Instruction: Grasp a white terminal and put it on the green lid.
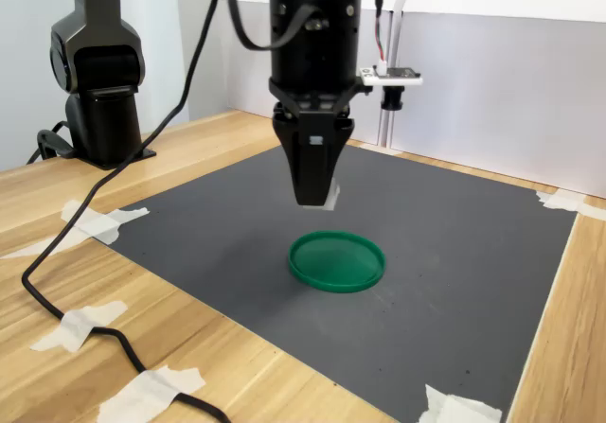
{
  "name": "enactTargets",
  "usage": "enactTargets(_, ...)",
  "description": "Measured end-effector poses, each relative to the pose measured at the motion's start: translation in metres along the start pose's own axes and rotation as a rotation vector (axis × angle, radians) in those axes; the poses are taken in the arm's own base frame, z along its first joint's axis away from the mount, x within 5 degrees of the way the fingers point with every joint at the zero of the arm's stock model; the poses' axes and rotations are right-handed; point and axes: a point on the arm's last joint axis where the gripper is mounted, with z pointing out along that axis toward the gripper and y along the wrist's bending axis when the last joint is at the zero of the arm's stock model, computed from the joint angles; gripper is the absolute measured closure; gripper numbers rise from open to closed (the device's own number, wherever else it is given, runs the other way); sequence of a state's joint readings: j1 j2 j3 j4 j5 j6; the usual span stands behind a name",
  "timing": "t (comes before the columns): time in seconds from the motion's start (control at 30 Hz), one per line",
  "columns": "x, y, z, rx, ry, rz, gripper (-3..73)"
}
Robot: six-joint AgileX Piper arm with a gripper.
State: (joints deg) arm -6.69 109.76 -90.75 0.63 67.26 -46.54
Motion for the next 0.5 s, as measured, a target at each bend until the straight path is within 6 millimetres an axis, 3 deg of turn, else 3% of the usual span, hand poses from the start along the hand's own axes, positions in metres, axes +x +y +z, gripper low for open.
enactTargets(0.23, -0.014, 0.005, 0.021, -0.006, 0.013, -0.015, 61.0)
enactTargets(0.5, -0.015, 0.004, 0.039, -0.034, 0.047, -0.029, 59.1)
